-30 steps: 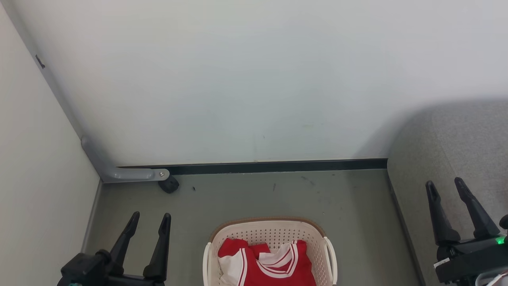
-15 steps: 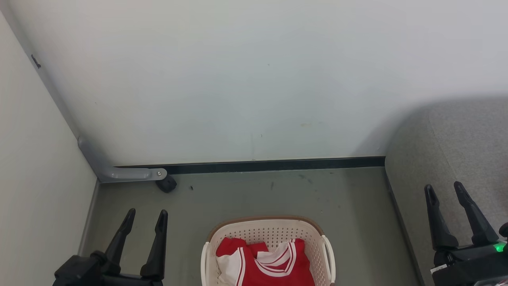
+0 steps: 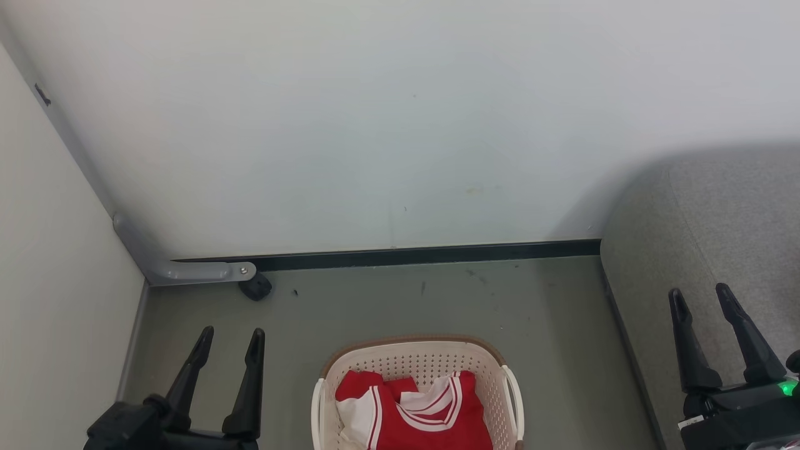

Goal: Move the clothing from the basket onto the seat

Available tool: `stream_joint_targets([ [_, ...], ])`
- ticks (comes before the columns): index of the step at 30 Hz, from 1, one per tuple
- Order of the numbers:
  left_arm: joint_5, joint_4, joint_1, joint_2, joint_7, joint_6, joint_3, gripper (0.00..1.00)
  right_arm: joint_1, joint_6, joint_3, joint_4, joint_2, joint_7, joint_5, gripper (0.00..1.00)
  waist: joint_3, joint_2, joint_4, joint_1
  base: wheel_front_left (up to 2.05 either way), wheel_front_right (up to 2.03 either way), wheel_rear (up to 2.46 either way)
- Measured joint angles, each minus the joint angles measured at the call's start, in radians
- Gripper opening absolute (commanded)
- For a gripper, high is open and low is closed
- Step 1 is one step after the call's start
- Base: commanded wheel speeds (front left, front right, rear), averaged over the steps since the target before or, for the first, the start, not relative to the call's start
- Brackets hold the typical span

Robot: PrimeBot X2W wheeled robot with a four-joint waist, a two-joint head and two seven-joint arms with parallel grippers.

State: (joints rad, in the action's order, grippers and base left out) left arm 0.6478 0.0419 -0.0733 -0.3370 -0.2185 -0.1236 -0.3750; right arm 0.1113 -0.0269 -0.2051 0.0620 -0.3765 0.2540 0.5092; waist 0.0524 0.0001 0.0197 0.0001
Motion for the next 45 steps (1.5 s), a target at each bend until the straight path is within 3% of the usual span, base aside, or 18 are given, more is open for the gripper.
stream_joint_targets([
  [14,-0.031,0.035,0.007,0.001,0.024,0.000,0.015,1.00,0.009,-0.014,-0.001,-0.026,0.014,0.003,-0.003,1.00,0.055,0.0000,-0.023,0.0000,0.00,0.00,0.00],
  [25,-0.041,0.032,-0.098,0.014,0.074,0.000,0.001,1.00,0.071,-0.021,-0.004,-0.040,0.016,0.003,-0.010,1.00,0.168,0.0000,-0.054,0.0001,0.00,0.00,0.00],
  [45,-0.044,-0.127,-0.350,0.070,0.184,0.028,-0.066,1.00,0.216,-0.036,-0.010,-0.070,0.050,0.003,-0.017,1.00,0.422,0.0000,-0.129,0.0001,0.00,0.00,0.00],
])
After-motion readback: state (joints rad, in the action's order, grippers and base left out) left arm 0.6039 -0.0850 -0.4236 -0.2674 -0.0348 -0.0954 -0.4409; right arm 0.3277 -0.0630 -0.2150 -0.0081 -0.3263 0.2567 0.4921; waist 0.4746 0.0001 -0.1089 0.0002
